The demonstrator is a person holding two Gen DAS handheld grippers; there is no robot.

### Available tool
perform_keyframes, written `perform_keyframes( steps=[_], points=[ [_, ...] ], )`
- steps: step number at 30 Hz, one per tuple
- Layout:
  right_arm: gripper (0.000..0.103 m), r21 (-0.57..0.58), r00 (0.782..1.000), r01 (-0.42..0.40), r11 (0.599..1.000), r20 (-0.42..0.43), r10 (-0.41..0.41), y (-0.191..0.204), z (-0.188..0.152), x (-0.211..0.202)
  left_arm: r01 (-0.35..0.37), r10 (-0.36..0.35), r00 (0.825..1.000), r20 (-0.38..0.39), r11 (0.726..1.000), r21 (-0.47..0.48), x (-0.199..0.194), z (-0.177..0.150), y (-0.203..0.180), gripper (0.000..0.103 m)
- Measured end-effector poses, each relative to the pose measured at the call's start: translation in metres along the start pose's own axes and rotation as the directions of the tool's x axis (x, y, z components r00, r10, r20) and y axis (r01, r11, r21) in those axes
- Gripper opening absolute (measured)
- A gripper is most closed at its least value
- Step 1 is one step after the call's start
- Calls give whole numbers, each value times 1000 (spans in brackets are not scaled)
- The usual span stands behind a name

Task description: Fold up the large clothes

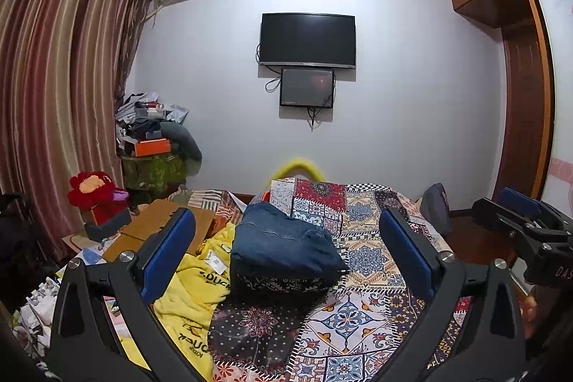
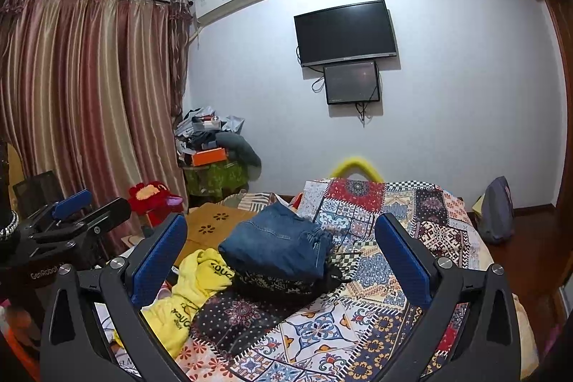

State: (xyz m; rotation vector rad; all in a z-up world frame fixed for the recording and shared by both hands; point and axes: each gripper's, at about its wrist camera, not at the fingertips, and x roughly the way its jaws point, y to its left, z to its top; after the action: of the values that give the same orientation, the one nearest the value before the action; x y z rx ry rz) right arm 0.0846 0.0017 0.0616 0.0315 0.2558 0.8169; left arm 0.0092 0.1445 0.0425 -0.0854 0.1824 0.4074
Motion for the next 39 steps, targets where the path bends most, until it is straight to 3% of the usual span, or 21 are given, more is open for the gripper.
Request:
perform_keyframes(
  steps=[39],
  points=[
    [103,26,1000,18,999,-4,-18,-11,-4,1,62,-62,997,-35,998,22,11,-2,-9,103]
  ],
)
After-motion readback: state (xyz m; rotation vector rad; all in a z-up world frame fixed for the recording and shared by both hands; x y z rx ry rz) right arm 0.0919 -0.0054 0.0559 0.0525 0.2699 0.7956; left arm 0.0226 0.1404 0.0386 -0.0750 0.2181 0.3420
